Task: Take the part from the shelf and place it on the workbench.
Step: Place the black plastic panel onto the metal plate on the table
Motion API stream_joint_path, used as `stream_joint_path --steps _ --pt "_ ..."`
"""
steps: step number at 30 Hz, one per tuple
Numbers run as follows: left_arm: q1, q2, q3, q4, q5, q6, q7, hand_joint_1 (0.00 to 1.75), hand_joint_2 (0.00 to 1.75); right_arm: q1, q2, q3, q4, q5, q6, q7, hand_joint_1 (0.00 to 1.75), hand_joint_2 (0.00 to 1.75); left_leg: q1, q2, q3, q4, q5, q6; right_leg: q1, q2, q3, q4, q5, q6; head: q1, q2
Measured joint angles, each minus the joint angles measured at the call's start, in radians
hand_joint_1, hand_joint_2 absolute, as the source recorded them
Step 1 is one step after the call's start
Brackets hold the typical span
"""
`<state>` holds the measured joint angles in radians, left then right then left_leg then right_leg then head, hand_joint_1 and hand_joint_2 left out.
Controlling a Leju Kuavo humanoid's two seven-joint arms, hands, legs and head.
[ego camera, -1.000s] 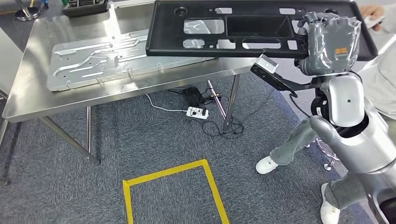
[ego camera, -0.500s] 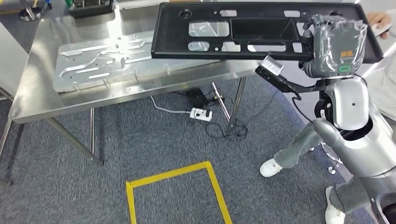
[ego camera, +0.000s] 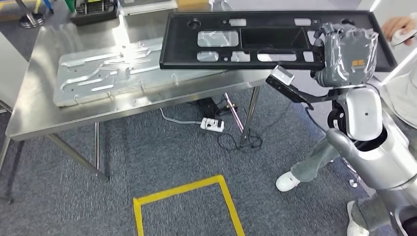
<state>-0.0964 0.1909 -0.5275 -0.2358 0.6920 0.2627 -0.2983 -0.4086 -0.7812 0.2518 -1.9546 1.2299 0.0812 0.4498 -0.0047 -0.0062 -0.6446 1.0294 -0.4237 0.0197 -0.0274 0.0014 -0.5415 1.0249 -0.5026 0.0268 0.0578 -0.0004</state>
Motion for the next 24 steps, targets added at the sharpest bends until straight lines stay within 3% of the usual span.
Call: stream_joint_path --steps 2,4,7,9,10,13,14,15,17,19,20,22,23,24 --pt "0.001 0.0 0.0 0.0 0.0 0.0 0.0 0.0 1.75 0.002 0.0 0.0 0.0 0.0 -0.001 0.0 1.75 1.75 0.0 0.0 0.015 -0.016 -0.006 0.01 -0.001 0.0 0.008 -0.002 0.001 0.011 0.0 0.0" --pt "0.002 0.0 -0.001 0.0 0.0 -0.001 -0.001 0.0 1.75 0.003 -0.001 0.0 0.0 0.0 -0.001 0.0 1.75 1.75 0.002 0.0 0.037 -0.028 -0.011 0.022 -0.003 -0.002 -0.005 0.038 -0.014 0.017 0.003 0.0" --pt "0.001 0.0 -0.001 0.0 0.0 -0.003 -0.004 0.0 1.75 0.005 -0.001 -0.001 0.0 0.0 -0.003 0.0 1.75 1.75 0.001 -0.001 0.06 -0.031 -0.027 0.035 -0.001 -0.001 -0.107 0.205 -0.074 0.021 0.007 0.0" --pt "0.003 -0.001 -0.002 0.0 0.0 -0.004 -0.005 0.0 1.75 0.011 0.0 -0.002 0.001 0.0 -0.003 0.0 1.75 1.75 0.0 -0.001 0.08 -0.029 -0.044 0.037 0.0 -0.001 -0.171 0.274 -0.09 0.025 0.008 0.0" --pt "0.004 -0.002 -0.002 0.0 0.0 -0.005 -0.006 0.0 1.75 0.013 0.0 -0.002 0.001 0.0 -0.003 0.0 1.75 1.75 0.0 -0.002 0.093 -0.028 -0.055 0.035 -0.001 -0.002 -0.181 0.26 -0.069 0.026 0.008 0.0" --pt "0.005 -0.004 -0.002 0.0 0.0 -0.007 -0.006 0.0 1.75 0.014 0.0 -0.002 0.002 0.0 -0.003 -0.001 1.75 1.75 0.001 -0.004 0.136 -0.021 -0.094 0.024 -0.003 -0.003 -0.145 0.089 0.069 0.025 0.007 0.0" --pt "0.006 -0.004 -0.002 0.0 0.0 -0.007 -0.006 0.0 1.75 0.014 0.0 -0.001 0.002 0.0 -0.003 -0.001 1.75 1.75 0.0 -0.005 0.143 -0.019 -0.104 0.019 -0.002 -0.003 -0.136 0.051 0.098 0.023 0.006 0.0" --pt "0.006 -0.004 -0.002 0.0 0.0 -0.007 -0.006 0.0 1.75 0.014 0.001 -0.001 0.002 0.0 -0.003 -0.001 1.75 1.75 -0.001 -0.005 0.146 -0.017 -0.11 0.016 -0.002 -0.004 -0.133 0.034 0.111 0.021 0.005 0.0" --pt "0.006 -0.004 -0.003 0.0 0.0 -0.007 -0.006 0.0 1.75 0.014 0.002 -0.001 0.003 0.0 -0.003 -0.001 1.75 1.75 -0.002 -0.005 0.149 -0.015 -0.113 0.013 0.0 -0.004 -0.135 0.034 0.104 0.019 0.004 0.0" --pt "0.003 -0.004 -0.003 0.0 0.001 -0.007 -0.006 0.0 1.75 0.017 0.002 -0.002 0.003 0.0 -0.003 -0.001 1.75 1.75 -0.002 -0.003 0.149 -0.014 -0.119 0.005 0.001 -0.001 -0.129 0.033 0.095 0.005 0.003 0.0" --pt "0.0 -0.004 -0.003 0.0 0.001 -0.007 -0.006 0.0 1.75 0.018 0.001 -0.003 0.003 0.0 -0.003 -0.001 1.75 1.75 -0.001 -0.002 0.128 0.026 -0.125 -0.004 0.0 0.0 -0.117 0.03 0.085 -0.007 0.001 0.0" --pt "-0.004 -0.005 -0.004 0.0 0.001 -0.006 -0.006 0.0 1.75 0.018 0.001 -0.005 0.003 0.0 -0.003 -0.001 1.75 1.75 0.002 0.0 0.053 0.149 -0.155 -0.022 -0.002 0.002 -0.088 0.024 0.064 -0.026 -0.001 0.0" --pt "-0.004 -0.005 -0.005 0.0 0.001 -0.006 -0.006 0.0 1.75 0.019 0.001 -0.006 0.002 0.0 -0.003 -0.001 1.75 1.75 0.004 0.0 0.001 0.221 -0.176 -0.027 -0.001 0.002 -0.074 0.022 0.052 -0.03 -0.002 0.0" --pt "-0.003 -0.006 -0.006 0.0 0.001 -0.006 -0.006 0.0 1.75 0.02 0.001 -0.006 0.002 0.0 -0.003 -0.001 1.75 1.75 0.005 0.0 -0.033 0.249 -0.193 -0.028 0.0 0.002 -0.062 0.022 0.043 -0.03 -0.003 0.0"
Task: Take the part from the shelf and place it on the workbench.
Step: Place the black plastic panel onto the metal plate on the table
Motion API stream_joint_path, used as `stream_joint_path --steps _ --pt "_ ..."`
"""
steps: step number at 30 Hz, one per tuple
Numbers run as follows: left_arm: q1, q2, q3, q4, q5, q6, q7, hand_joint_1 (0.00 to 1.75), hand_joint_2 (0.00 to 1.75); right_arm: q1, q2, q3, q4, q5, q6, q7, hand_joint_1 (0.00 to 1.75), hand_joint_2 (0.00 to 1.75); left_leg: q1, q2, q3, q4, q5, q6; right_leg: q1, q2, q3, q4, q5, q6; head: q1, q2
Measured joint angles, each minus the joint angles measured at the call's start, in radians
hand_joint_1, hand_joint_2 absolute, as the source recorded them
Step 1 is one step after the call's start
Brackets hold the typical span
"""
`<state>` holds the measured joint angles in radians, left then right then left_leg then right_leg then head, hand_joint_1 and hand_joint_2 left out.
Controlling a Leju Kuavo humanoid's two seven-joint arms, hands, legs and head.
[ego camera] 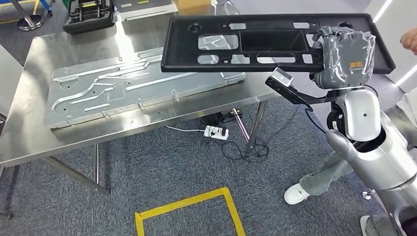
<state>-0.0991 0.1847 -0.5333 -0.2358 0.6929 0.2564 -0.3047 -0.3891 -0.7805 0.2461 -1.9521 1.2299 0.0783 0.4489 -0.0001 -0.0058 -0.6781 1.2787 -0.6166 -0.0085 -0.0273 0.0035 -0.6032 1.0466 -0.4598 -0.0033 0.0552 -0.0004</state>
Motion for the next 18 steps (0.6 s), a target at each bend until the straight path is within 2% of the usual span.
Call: stream_joint_path --steps 1,2,3,4,5,6,7,8,10,11,12,15,16,17,18 --pt "0.002 -0.001 -0.001 0.0 0.0 0.0 0.0 0.0 1.75 0.001 0.0 0.0 0.0 0.0 0.0 0.0 1.75 1.75 0.0 0.0 -0.022 0.002 -0.004 0.002 0.002 0.0 0.014 0.0 -0.011 0.0 0.0 0.0" --pt "0.004 -0.001 -0.001 0.0 0.0 0.0 0.0 0.0 1.75 0.002 0.0 0.0 0.0 0.0 0.0 0.0 1.75 1.75 -0.002 0.0 -0.028 -0.026 0.014 0.007 0.005 0.001 0.029 -0.001 -0.021 -0.001 0.0 0.0" --pt "0.006 -0.001 -0.001 0.0 0.0 0.0 0.0 0.0 1.75 0.002 0.0 0.0 0.0 0.0 0.001 0.0 1.75 1.75 -0.005 0.0 -0.023 -0.078 0.054 0.016 0.008 0.001 0.045 -0.002 -0.032 -0.001 0.0 0.0" --pt "0.007 0.001 -0.001 0.0 0.0 -0.001 0.0 0.0 1.75 0.002 0.0 -0.001 0.0 0.0 0.001 0.0 1.75 1.75 -0.011 -0.002 -0.013 -0.14 0.115 0.031 0.009 0.001 0.058 -0.003 -0.043 -0.001 0.0 0.0" --pt "0.008 0.003 -0.001 0.0 0.0 -0.001 0.0 0.0 1.75 0.003 0.001 0.0 0.001 0.0 0.002 0.0 1.75 1.75 -0.02 -0.005 -0.005 -0.189 0.158 0.046 0.01 0.003 0.071 -0.007 -0.052 0.001 0.0 0.0" --pt "0.009 0.005 -0.001 0.0 0.0 -0.002 0.0 0.0 1.75 0.004 0.001 0.0 0.002 0.0 0.003 0.0 1.75 1.75 -0.028 -0.009 0.004 -0.228 0.189 0.06 0.01 0.005 0.081 -0.012 -0.059 0.005 0.001 0.0" --pt "0.01 0.008 -0.001 0.0 0.0 -0.002 0.0 0.0 1.75 0.006 0.002 0.0 0.003 -0.001 0.004 0.0 1.75 1.75 -0.035 -0.013 0.012 -0.251 0.205 0.071 0.009 0.007 0.091 -0.017 -0.062 0.009 0.001 0.0" --pt "0.009 0.008 -0.001 0.0 0.0 -0.002 0.0 0.0 1.75 0.008 0.002 0.001 0.004 -0.002 0.005 0.0 1.75 1.75 -0.038 -0.015 0.02 -0.26 0.198 0.076 0.011 0.01 0.101 -0.021 -0.061 0.014 0.002 0.0" --pt "0.01 0.009 -0.002 0.0 0.001 -0.003 0.0 0.0 1.75 0.01 0.0 -0.002 0.005 -0.002 0.005 0.0 1.75 1.75 -0.034 -0.014 0.052 -0.286 0.207 0.079 0.012 0.008 0.111 -0.012 -0.059 0.021 0.005 0.0" --pt "0.009 0.009 -0.002 0.0 0.001 -0.003 0.0 0.0 1.75 0.01 -0.001 -0.003 0.005 -0.002 0.005 0.001 1.75 1.75 -0.031 -0.013 0.066 -0.294 0.206 0.079 0.012 0.007 0.101 0.011 -0.065 0.023 0.007 0.0" --pt "0.008 0.009 -0.002 0.0 0.001 -0.004 0.0 0.0 1.75 0.009 -0.002 -0.005 0.006 -0.002 0.005 0.001 1.75 1.75 -0.029 -0.012 0.08 -0.299 0.205 0.079 0.011 0.004 0.08 0.052 -0.078 0.026 0.007 0.0" --pt "0.005 0.005 -0.002 0.0 0.001 -0.005 0.0 0.0 1.75 0.014 -0.002 -0.009 0.006 -0.002 0.004 0.001 1.75 1.75 -0.027 -0.012 0.103 -0.301 0.185 0.081 0.008 0.002 -0.035 0.215 -0.145 0.038 0.009 0.0" --pt "0.006 0.003 -0.002 0.0 0.001 -0.005 0.0 0.0 1.75 0.017 -0.002 -0.01 0.006 -0.002 0.004 0.001 1.75 1.75 -0.026 -0.012 0.112 -0.3 0.176 0.08 0.007 0.002 -0.062 0.235 -0.15 0.042 0.009 0.0" --pt "0.007 0.001 -0.002 0.0 0.001 -0.005 0.0 0.0 1.75 0.02 -0.002 -0.01 0.006 -0.002 0.004 0.001 1.75 1.75 -0.025 -0.013 0.123 -0.298 0.166 0.079 0.006 0.001 -0.072 0.22 -0.133 0.045 0.009 0.0" --pt "0.008 0.0 -0.003 0.0 0.001 -0.005 0.0 0.0 1.75 0.022 -0.002 -0.011 0.006 -0.002 0.004 0.001 1.75 1.75 -0.023 -0.014 0.134 -0.296 0.157 0.076 0.004 0.001 -0.067 0.177 -0.096 0.049 0.009 0.0"
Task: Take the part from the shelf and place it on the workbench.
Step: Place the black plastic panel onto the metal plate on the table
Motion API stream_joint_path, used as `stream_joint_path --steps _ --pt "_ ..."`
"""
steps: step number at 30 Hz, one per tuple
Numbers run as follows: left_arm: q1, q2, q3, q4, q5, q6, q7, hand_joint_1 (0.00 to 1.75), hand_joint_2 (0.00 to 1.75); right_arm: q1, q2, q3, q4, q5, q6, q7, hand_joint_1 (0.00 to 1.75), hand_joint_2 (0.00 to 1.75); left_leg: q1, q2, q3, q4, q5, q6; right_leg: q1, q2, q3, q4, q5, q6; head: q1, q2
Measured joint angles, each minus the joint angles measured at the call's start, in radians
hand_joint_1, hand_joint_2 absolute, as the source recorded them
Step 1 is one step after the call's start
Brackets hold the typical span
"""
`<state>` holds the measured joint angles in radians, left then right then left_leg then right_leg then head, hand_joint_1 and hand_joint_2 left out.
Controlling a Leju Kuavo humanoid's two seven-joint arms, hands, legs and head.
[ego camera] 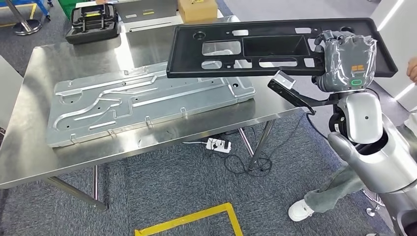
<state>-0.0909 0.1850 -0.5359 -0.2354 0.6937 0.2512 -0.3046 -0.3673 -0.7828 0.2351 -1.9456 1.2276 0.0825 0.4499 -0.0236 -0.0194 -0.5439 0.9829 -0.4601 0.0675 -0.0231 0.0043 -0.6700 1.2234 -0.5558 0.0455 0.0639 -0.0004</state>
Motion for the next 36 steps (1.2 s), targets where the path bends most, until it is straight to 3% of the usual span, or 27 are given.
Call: stream_joint_path --steps 1,3,4,6,8,10,12,13,14,15,16,18,20,21,23,25,27,29,30,31,33,34,36 --pt "0.001 0.0 0.0 0.0 0.0 0.0 0.0 0.0 1.75 0.002 0.0 -0.002 0.001 0.0 0.0 0.0 1.75 1.75 0.001 -0.001 0.007 0.004 -0.011 -0.004 -0.002 0.0 0.014 -0.064 0.053 0.003 0.0 0.0" --pt "-0.001 0.0 0.0 0.0 0.0 0.001 -0.002 0.0 1.75 0.006 0.001 -0.005 0.004 0.0 -0.003 0.0 1.75 1.75 0.001 -0.003 0.016 0.017 -0.032 -0.015 -0.003 -0.001 0.034 -0.156 0.108 -0.002 -0.001 0.0" --pt "-0.002 0.0 0.0 0.0 0.0 0.002 -0.002 0.0 1.75 0.011 0.001 -0.007 0.006 -0.002 -0.005 0.001 1.75 1.75 0.0 -0.004 0.016 0.021 -0.041 -0.021 -0.001 -0.001 0.038 -0.176 0.12 -0.011 0.0 0.0" --pt "-0.002 0.0 0.0 0.0 0.0 0.003 -0.003 0.0 1.75 0.021 0.001 -0.012 0.011 -0.005 -0.008 0.003 1.75 1.75 -0.001 -0.004 0.019 0.028 -0.049 -0.032 0.003 0.0 0.041 -0.175 0.115 -0.034 0.0 0.0" --pt "-0.002 0.002 0.0 0.0 0.002 0.004 -0.002 0.0 1.75 0.028 0.0 -0.018 0.017 -0.01 -0.012 0.004 1.75 1.75 0.001 -0.001 0.016 0.046 -0.06 -0.042 0.001 0.001 0.049 -0.177 0.115 -0.047 -0.001 0.0" --pt "-0.006 0.004 0.0 0.0 0.005 0.005 -0.002 0.0 1.75 0.034 0.0 -0.026 0.023 -0.015 -0.017 0.006 1.75 1.75 0.007 0.004 -0.028 0.123 -0.092 -0.056 -0.002 0.0 0.059 -0.179 0.11 -0.055 -0.002 0.0" --pt "-0.007 0.003 0.0 0.0 0.006 0.005 0.0 0.0 1.75 0.042 0.0 -0.033 0.03 -0.021 -0.021 0.008 1.75 1.75 0.013 0.008 -0.112 0.252 -0.137 -0.068 -0.002 -0.001 0.066 -0.179 0.101 -0.058 -0.003 0.0" --pt "-0.006 0.002 0.0 0.0 0.006 0.004 0.002 0.0 1.75 0.046 0.0 -0.035 0.034 -0.026 -0.021 0.009 1.75 1.75 0.015 0.009 -0.149 0.302 -0.151 -0.07 -0.001 -0.001 0.07 -0.179 0.097 -0.058 -0.003 0.0" --pt "-0.004 0.002 0.0 0.0 0.006 0.003 0.004 0.0 1.75 0.05 0.0 -0.035 0.04 -0.032 -0.021 0.01 1.75 1.75 0.016 0.01 -0.174 0.32 -0.143 -0.069 0.001 -0.001 0.077 -0.179 0.092 -0.059 -0.003 0.0" --pt "-0.002 0.001 0.0 0.0 0.006 0.002 0.005 0.0 1.75 0.054 0.0 -0.035 0.046 -0.038 -0.021 0.011 1.75 1.75 0.015 0.01 -0.182 0.304 -0.117 -0.066 0.003 0.0 0.085 -0.179 0.086 -0.059 -0.003 0.0" --pt "-0.001 0.0 0.0 0.0 0.006 0.001 0.007 0.0 1.75 0.056 0.0 -0.035 0.053 -0.044 -0.021 0.012 1.75 1.75 0.013 0.01 -0.171 0.256 -0.075 -0.058 0.006 0.0 0.095 -0.179 0.08 -0.059 -0.003 0.0" --pt "-0.001 0.003 0.0 0.0 0.006 0.0 0.008 0.0 1.75 0.057 0.001 -0.036 0.07 -0.055 -0.021 0.013 1.75 1.75 0.004 0.012 -0.131 0.128 0.014 -0.033 0.011 -0.001 0.112 -0.181 0.068 -0.06 -0.002 0.0" --pt "-0.005 0.006 -0.001 0.0 0.005 0.0 0.008 0.0 1.75 0.054 0.003 -0.038 0.094 -0.068 -0.024 0.013 1.75 1.75 -0.008 0.014 -0.105 0.05 0.041 -0.01 0.01 0.0 0.117 -0.187 0.064 -0.055 -0.001 0.0" --pt "-0.007 0.008 -0.001 0.0 0.003 -0.001 0.007 0.0 1.75 0.052 0.004 -0.039 0.113 -0.079 -0.025 0.013 1.75 1.75 -0.013 0.015 -0.102 0.037 0.039 -0.003 0.008 0.0 0.118 -0.191 0.063 -0.05 0.0 0.0" --pt "-0.006 0.01 -0.004 0.0 -0.002 -0.005 0.006 0.0 1.75 0.04 0.005 -0.04 0.163 -0.109 -0.027 0.013 1.75 1.75 -0.012 0.015 -0.085 0.015 0.048 -0.001 0.009 -0.001 0.123 -0.197 0.059 -0.038 0.0 0.0" --pt "-0.005 0.011 -0.009 0.0 -0.008 -0.009 0.004 0.0 1.75 0.009 0.006 -0.04 0.232 -0.143 -0.032 0.015 1.75 1.75 -0.004 0.016 -0.062 -0.012 0.056 -0.001 0.011 -0.003 0.101 -0.149 0.036 -0.03 0.002 0.0" --pt "-0.008 0.011 -0.014 0.0 -0.011 -0.013 0.004 0.0 1.75 -0.023 0.007 -0.04 0.302 -0.168 -0.042 0.017 1.75 1.75 -0.001 0.016 -0.049 -0.022 0.053 0.001 0.008 -0.004 0.031 -0.033 -0.005 -0.025 0.004 0.0" --pt "-0.011 0.011 -0.019 0.0 -0.012 -0.015 0.008 0.0 1.75 -0.035 0.009 -0.038 0.366 -0.182 -0.051 0.018 1.75 1.75 0.0 0.013 -0.042 -0.015 0.041 0.002 0.004 -0.004 -0.039 0.058 -0.014 -0.018 0.005 0.0" --pt "-0.009 0.01 -0.021 0.0 -0.012 -0.015 0.011 0.0 1.75 -0.038 0.009 -0.035 0.394 -0.186 -0.053 0.018 1.75 1.75 0.001 0.011 -0.037 -0.009 0.031 0.0 0.001 -0.004 -0.052 0.055 0.01 -0.014 0.005 0.0" --pt "-0.008 0.009 -0.022 0.0 -0.012 -0.015 0.013 0.0 1.75 -0.04 0.01 -0.032 0.42 -0.189 -0.053 0.018 1.75 1.75 0.002 0.009 -0.031 -0.001 0.02 -0.003 -0.002 -0.005 -0.047 0.018 0.05 -0.01 0.006 0.0" --pt "-0.006 0.011 -0.025 0.0 -0.012 -0.015 0.017 0.0 1.75 -0.051 0.012 -0.023 0.466 -0.194 -0.053 0.019 1.75 1.75 0.002 0.006 -0.026 0.023 -0.006 -0.013 -0.007 -0.006 -0.008 -0.099 0.123 -0.003 0.005 0.0" --pt "-0.007 0.013 -0.025 0.0 -0.012 -0.015 0.019 0.0 1.75 -0.056 0.014 -0.018 0.484 -0.196 -0.053 0.02 1.75 1.75 0.001 0.005 -0.03 0.035 -0.016 -0.018 -0.008 -0.005 0.006 -0.136 0.137 -0.007 0.004 0.0" --pt "-0.01 0.016 -0.028 0.0 -0.012 -0.015 0.021 0.0 1.75 -0.062 0.019 -0.006 0.517 -0.199 -0.053 0.024 1.75 1.75 -0.002 0.004 -0.038 0.049 -0.027 -0.024 -0.005 -0.003 0.015 -0.156 0.129 -0.019 0.002 0.0"
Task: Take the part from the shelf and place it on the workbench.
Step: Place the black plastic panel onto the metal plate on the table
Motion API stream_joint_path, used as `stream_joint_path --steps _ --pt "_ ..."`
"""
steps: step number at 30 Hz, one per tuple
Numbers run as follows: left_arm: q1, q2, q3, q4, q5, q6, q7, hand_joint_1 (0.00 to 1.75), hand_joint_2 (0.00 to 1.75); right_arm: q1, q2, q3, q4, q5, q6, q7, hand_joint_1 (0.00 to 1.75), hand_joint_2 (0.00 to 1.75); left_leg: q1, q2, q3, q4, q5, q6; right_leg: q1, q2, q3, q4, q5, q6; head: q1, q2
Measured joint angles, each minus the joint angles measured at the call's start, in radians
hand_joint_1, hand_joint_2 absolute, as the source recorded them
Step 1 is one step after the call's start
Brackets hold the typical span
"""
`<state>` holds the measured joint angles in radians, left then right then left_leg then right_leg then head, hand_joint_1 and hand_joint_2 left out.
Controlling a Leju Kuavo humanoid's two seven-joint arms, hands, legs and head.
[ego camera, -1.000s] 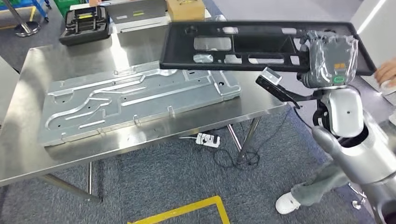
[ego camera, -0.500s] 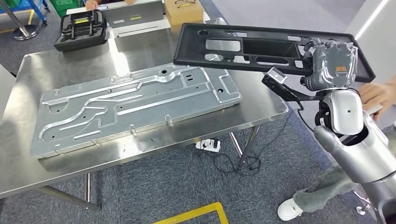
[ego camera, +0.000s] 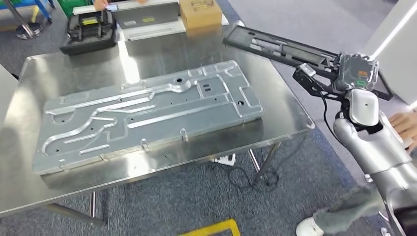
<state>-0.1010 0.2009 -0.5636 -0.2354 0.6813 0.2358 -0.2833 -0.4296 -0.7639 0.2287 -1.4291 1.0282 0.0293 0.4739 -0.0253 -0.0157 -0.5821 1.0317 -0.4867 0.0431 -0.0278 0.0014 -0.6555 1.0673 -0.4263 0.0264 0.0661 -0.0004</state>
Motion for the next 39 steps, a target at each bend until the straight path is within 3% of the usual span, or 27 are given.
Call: stream_joint_path --steps 2,4,7,8,9,10,12,14,17,19,22,23,24,25,26,28,30,34,37,38,39 --pt "-0.001 0.001 -0.003 0.0 0.0 0.0 0.002 0.0 1.75 -0.001 0.005 0.01 0.029 -0.001 0.0 0.003 1.75 1.75 0.0 0.0 -0.002 0.004 -0.006 -0.004 -0.002 0.001 -0.001 -0.001 -0.003 -0.012 0.0 0.0" --pt "-0.002 0.003 -0.006 0.0 0.0 0.003 0.004 0.0 1.75 -0.004 0.009 0.019 0.049 -0.001 0.0 0.003 1.75 1.75 0.003 0.002 -0.021 0.044 -0.031 -0.017 -0.006 0.0 0.005 -0.003 -0.007 -0.022 -0.003 0.0" --pt "-0.004 0.004 -0.007 0.0 0.006 0.013 0.011 0.0 1.75 -0.007 0.016 0.029 0.072 -0.01 0.002 0.003 1.75 1.75 0.014 0.006 -0.126 0.22 -0.092 -0.035 -0.008 -0.002 0.012 -0.003 -0.016 -0.03 -0.005 0.0" --pt "-0.003 0.004 -0.007 0.0 0.009 0.016 0.015 0.0 1.75 -0.008 0.02 0.033 0.081 -0.019 0.005 0.002 1.75 1.75 0.016 0.007 -0.16 0.264 -0.095 -0.036 -0.007 -0.002 0.015 -0.003 -0.019 -0.03 -0.005 0.0" --pt "-0.002 0.003 -0.007 0.0 0.01 0.019 0.02 0.0 1.75 -0.008 0.025 0.037 0.089 -0.029 0.008 0.0 1.75 1.75 0.017 0.008 -0.178 0.275 -0.08 -0.035 -0.006 -0.002 0.019 -0.003 -0.022 -0.03 -0.005 0.0" --pt "0.0 0.002 -0.007 0.0 0.01 0.02 0.023 0.0 1.75 -0.007 0.03 0.041 0.096 -0.042 0.011 -0.003 1.75 1.75 0.017 0.008 -0.173 0.243 -0.046 -0.031 -0.005 -0.002 0.025 -0.003 -0.026 -0.03 -0.005 0.0" --pt "0.0 0.005 -0.007 0.0 0.01 0.022 0.026 0.0 1.75 -0.007 0.04 0.048 0.107 -0.067 0.015 -0.016 1.75 1.75 0.012 0.008 -0.124 0.112 0.035 -0.014 -0.003 -0.002 0.037 -0.005 -0.033 -0.029 -0.005 0.0" --pt "-0.002 0.009 -0.007 0.0 0.01 0.021 0.026 0.0 1.75 -0.01 0.052 0.056 0.117 -0.089 0.013 -0.035 1.75 1.75 0.005 0.008 -0.081 0.015 0.071 0.001 -0.001 0.0 0.044 -0.012 -0.036 -0.024 -0.005 0.0" --pt "-0.005 0.01 -0.007 0.0 0.01 0.021 0.024 0.0 1.75 -0.012 0.071 0.072 0.133 -0.105 0.011 -0.053 1.75 1.75 0.004 0.009 -0.063 -0.018 0.073 0.007 -0.002 0.0 0.051 -0.026 -0.035 -0.008 -0.005 0.0" --pt "-0.005 0.01 -0.007 0.0 0.01 0.02 0.024 0.0 1.75 -0.013 0.076 0.078 0.142 -0.106 0.01 -0.057 1.75 1.75 0.01 0.009 -0.043 -0.045 0.081 0.012 0.0 -0.002 0.044 -0.003 -0.053 -0.001 -0.003 0.0" --pt "-0.005 0.008 -0.008 0.0 0.01 0.018 0.024 0.0 1.75 -0.019 0.084 0.083 0.154 -0.107 0.009 -0.059 1.75 1.75 0.01 0.009 -0.029 -0.057 0.081 0.02 0.001 -0.001 -0.037 0.161 -0.129 0.002 0.0 0.0" --pt "-0.005 0.008 -0.008 0.0 0.01 0.018 0.024 0.0 1.75 -0.018 0.086 0.085 0.157 -0.108 0.009 -0.059 1.75 1.75 0.01 0.008 -0.029 -0.054 0.077 0.021 0.001 -0.001 -0.066 0.209 -0.141 0.004 0.0 0.0" --pt "-0.004 0.008 -0.008 -0.001 0.01 0.017 0.024 0.0 1.75 -0.017 0.089 0.087 0.161 -0.108 0.009 -0.058 1.75 1.75 0.009 0.007 -0.028 -0.049 0.073 0.021 0.0 -0.002 -0.08 0.226 -0.135 0.007 0.0 0.0" --pt "-0.003 0.007 -0.009 -0.001 0.01 0.017 0.024 0.0 1.75 -0.016 0.091 0.089 0.164 -0.108 0.009 -0.058 1.75 1.75 0.01 0.006 -0.028 -0.043 0.068 0.02 -0.002 -0.002 -0.074 0.204 -0.11 0.009 0.0 0.0" --pt "-0.002 0.007 -0.009 0.0 0.01 0.017 0.024 0.0 1.75 -0.017 0.092 0.091 0.167 -0.108 0.009 -0.058 1.75 1.75 0.011 0.005 -0.028 -0.033 0.06 0.017 -0.003 -0.003 -0.051 0.149 -0.072 0.011 0.0 0.0" --pt "-0.003 0.007 -0.009 0.0 0.01 0.017 0.024 0.0 1.75 -0.019 0.095 0.093 0.171 -0.108 0.008 -0.059 1.75 1.75 0.01 0.003 -0.033 -0.009 0.044 0.007 -0.004 -0.002 0.002 0.035 -0.026 0.01 0.0 0.0" --pt "-0.003 0.008 -0.009 0.0 0.01 0.018 0.024 0.0 1.75 -0.02 0.099 0.096 0.174 -0.109 0.008 -0.058 1.75 1.75 0.007 0.002 -0.04 0.006 0.034 -0.003 -0.001 -0.001 0.021 -0.002 -0.025 0.002 -0.002 0.0" --pt "-0.003 0.009 -0.01 0.0 0.01 0.018 0.024 0.0 1.75 -0.022 0.102 0.1 0.18 -0.109 0.007 -0.058 1.75 1.75 0.008 0.003 -0.052 0.033 0.013 -0.022 -0.005 0.0 0.028 -0.009 -0.022 -0.017 -0.004 0.0" --pt "-0.004 0.009 -0.012 0.0 0.01 0.018 0.024 0.0 1.75 -0.025 0.106 0.102 0.182 -0.109 0.007 -0.059 1.75 1.75 0.019 0.006 -0.127 0.187 -0.063 -0.042 -0.008 -0.002 0.034 -0.013 -0.025 -0.026 -0.008 0.0" --pt "-0.003 0.009 -0.012 0.0 0.01 0.018 0.024 0.0 1.75 -0.025 0.108 0.103 0.182 -0.109 0.006 -0.059 1.75 1.75 0.023 0.007 -0.157 0.24 -0.08 -0.046 -0.008 -0.003 0.034 -0.013 -0.026 -0.027 -0.008 0.0" --pt "-0.002 0.009 -0.012 0.0 0.01 0.018 0.024 0.0 1.75 -0.025 0.109 0.105 0.184 -0.111 0.006 -0.061 1.75 1.75 0.027 0.007 -0.173 0.264 -0.078 -0.049 -0.008 -0.003 0.035 -0.012 -0.027 -0.027 -0.008 0.0"
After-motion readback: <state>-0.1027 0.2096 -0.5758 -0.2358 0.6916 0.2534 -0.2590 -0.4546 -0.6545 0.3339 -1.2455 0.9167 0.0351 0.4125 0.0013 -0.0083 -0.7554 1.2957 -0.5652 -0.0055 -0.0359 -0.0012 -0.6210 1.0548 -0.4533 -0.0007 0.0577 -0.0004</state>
